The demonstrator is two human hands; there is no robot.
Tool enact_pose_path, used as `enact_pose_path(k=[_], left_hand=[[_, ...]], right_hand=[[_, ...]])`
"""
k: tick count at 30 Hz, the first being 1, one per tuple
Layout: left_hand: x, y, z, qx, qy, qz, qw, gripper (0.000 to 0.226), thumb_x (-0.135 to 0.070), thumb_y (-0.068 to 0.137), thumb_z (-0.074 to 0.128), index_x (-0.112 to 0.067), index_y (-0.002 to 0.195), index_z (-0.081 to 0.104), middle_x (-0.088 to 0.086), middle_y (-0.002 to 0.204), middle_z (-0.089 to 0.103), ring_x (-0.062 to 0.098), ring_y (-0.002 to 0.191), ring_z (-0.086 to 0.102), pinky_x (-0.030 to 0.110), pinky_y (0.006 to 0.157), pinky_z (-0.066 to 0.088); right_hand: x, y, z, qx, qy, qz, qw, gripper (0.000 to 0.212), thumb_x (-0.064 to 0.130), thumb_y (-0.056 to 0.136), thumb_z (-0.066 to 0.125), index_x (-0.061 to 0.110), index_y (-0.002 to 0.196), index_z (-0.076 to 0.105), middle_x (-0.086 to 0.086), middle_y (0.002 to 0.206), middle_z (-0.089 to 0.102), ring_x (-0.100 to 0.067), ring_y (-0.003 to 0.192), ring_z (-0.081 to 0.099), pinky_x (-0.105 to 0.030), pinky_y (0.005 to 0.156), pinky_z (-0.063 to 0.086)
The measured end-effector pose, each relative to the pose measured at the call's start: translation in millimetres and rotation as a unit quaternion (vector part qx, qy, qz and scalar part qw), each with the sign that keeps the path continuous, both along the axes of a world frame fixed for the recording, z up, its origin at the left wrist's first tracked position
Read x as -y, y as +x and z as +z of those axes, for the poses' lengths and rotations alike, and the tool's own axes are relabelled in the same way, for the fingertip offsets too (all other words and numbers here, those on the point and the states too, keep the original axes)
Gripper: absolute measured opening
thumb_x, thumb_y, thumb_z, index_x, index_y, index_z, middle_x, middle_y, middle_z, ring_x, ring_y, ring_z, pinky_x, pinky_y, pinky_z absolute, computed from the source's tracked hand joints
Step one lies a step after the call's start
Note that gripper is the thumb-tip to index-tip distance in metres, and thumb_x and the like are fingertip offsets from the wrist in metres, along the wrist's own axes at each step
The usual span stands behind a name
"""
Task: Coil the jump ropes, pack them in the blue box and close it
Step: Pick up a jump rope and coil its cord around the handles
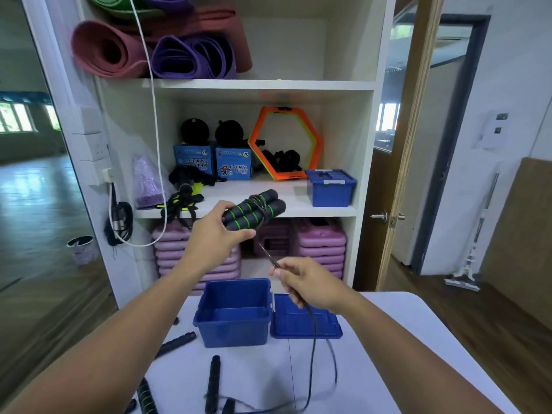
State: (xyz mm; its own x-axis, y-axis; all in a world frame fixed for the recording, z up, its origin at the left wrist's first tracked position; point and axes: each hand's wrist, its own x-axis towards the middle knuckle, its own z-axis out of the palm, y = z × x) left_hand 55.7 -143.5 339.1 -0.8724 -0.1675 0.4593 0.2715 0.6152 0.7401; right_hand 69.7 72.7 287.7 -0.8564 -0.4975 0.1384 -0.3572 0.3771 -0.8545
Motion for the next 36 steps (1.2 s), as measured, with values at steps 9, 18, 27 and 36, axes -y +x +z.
enact_pose_path(k=[9,18,27,36], left_hand=[[11.7,-12.8,-14.2,0.044,-0.311,-0.019,0.949,0.067,-0.037,0.078,0.082,-0.026,0.136,0.049,0.006,0.113,0.064,0.024,0.096,0.059,0.034,0.08,0.05],[-13.7,28.6,1.8,0.113,-0.349,-0.188,0.911,0.067,-0.052,0.074,0.081,-0.035,0.125,0.041,-0.009,0.107,0.06,0.011,0.088,0.057,0.031,0.072,0.051],[-16.7,57.5,21.0,0.121,-0.213,-0.306,0.92,0.056,-0.037,0.072,0.088,-0.039,0.111,0.048,-0.017,0.099,0.072,0.006,0.091,0.069,0.035,0.085,0.055],[-12.3,61.3,18.6,0.149,0.018,-0.391,0.908,0.054,-0.022,0.072,0.088,-0.018,0.115,0.056,0.009,0.08,0.065,0.024,0.061,0.052,0.033,0.054,0.046]], right_hand=[[-15.9,-2.9,37.6,-0.179,0.183,-0.041,0.966,0.022,0.032,0.101,0.052,0.017,0.105,0.068,0.013,0.077,0.061,-0.004,0.067,0.053,-0.022,0.062,0.041],[-30.9,-3.4,79.6,-0.254,0.137,-0.012,0.957,0.013,0.026,0.093,0.066,0.018,0.099,0.075,0.01,0.09,0.072,-0.004,0.085,0.065,-0.021,0.078,0.053],[-39.6,-6.6,78.2,-0.117,-0.079,0.025,0.99,0.009,0.008,0.08,0.078,0.001,0.086,0.077,-0.012,0.083,0.076,-0.019,0.08,0.069,-0.033,0.083,0.058],[-31.1,-8.6,47.5,-0.026,-0.246,0.016,0.969,0.01,0.005,0.082,0.067,-0.002,0.088,0.071,-0.004,0.079,0.074,-0.012,0.073,0.069,-0.024,0.068,0.054]])
